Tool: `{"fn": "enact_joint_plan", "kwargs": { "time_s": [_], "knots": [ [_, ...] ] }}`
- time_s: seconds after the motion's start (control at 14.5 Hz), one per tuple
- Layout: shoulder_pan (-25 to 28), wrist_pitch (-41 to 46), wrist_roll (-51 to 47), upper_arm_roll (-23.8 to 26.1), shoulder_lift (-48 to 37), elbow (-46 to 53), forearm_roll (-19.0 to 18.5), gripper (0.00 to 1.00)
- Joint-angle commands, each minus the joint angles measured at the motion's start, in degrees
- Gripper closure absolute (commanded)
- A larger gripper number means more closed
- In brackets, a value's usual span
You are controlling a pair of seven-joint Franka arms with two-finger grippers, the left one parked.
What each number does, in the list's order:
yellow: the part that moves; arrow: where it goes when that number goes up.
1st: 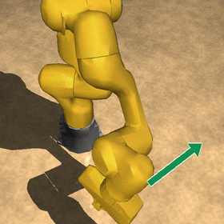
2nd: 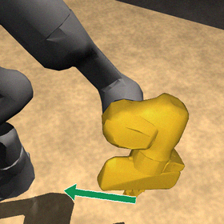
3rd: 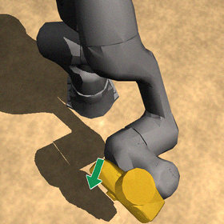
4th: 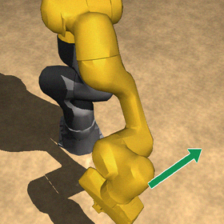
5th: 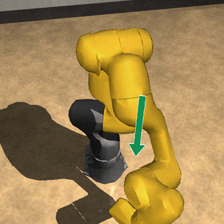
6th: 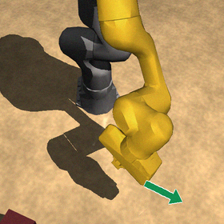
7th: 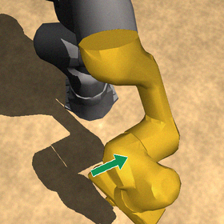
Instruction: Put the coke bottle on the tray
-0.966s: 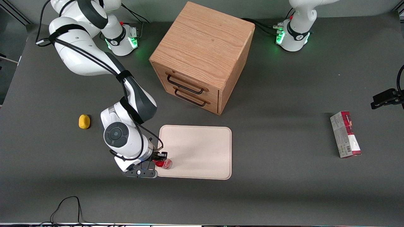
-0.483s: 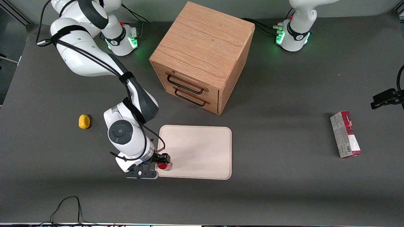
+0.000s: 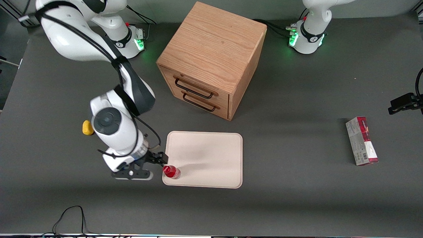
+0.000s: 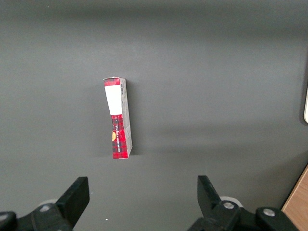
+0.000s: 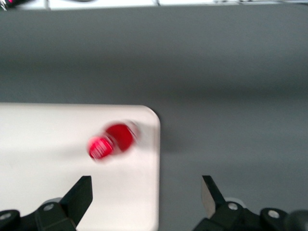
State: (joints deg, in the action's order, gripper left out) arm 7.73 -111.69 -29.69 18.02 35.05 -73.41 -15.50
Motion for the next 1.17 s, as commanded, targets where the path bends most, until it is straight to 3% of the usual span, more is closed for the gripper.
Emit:
{"fn": "enact_joint_plan", "kwargs": {
  "time_s": [0.0,0.28,0.48,0.62,1.1],
  "knots": [
    [-2.36,7.77,10.48,-4.91,-11.47,-8.05,7.65,0.00],
    [-7.28,13.41,26.50,-10.98,-28.59,-20.08,13.20,0.00],
    [-12.20,17.46,29.68,-12.13,-38.54,-25.19,17.51,0.00],
    [-12.92,18.26,29.69,-12.22,-43.55,-27.30,17.96,0.00],
    [-12.92,21.34,28.37,-12.04,-46.92,-27.92,18.40,0.00]
  ]
}}
